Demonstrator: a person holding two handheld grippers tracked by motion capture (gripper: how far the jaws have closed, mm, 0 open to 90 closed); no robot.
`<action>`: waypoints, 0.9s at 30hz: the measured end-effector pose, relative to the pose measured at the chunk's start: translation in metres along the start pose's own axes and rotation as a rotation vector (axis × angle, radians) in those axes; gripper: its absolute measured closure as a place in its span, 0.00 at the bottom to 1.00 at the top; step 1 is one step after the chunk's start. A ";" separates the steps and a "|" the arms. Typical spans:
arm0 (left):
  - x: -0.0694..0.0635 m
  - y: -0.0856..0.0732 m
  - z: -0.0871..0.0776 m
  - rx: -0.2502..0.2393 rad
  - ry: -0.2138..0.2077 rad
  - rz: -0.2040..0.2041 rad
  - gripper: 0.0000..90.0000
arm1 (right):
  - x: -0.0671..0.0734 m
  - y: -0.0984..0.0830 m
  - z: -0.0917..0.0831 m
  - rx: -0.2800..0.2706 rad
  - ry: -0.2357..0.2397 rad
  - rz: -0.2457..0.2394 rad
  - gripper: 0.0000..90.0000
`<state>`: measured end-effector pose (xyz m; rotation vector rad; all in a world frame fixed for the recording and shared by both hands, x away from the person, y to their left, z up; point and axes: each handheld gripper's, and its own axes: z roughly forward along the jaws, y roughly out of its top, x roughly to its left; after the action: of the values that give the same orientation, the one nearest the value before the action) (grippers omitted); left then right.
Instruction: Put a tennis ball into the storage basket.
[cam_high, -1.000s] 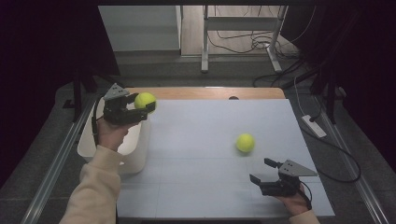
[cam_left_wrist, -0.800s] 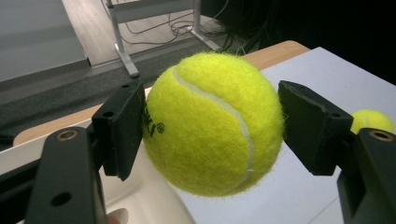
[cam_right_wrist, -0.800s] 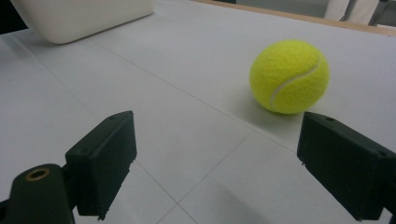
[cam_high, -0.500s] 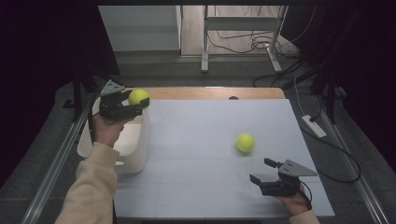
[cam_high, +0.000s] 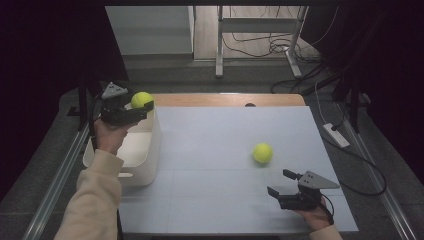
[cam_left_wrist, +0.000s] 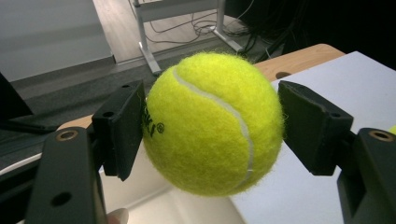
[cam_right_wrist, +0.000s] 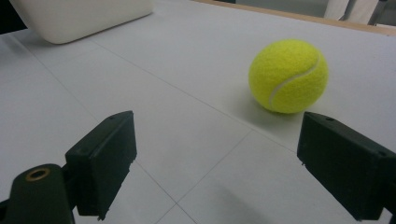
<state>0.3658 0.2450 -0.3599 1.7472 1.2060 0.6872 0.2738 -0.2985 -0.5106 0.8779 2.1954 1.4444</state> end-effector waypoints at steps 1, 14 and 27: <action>0.001 0.000 0.000 0.001 0.004 -0.002 0.31 | 0.000 0.000 0.000 0.000 0.000 0.000 0.13; 0.019 -0.002 0.003 0.013 0.055 -0.024 0.31 | 0.000 0.000 0.000 0.002 0.002 0.001 0.13; 0.030 -0.003 0.006 0.034 0.096 -0.037 0.31 | 0.000 0.000 0.000 0.002 -0.001 0.002 0.13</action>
<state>0.3807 0.2709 -0.3663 1.7322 1.3190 0.7402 0.2739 -0.2990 -0.5105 0.8817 2.1963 1.4419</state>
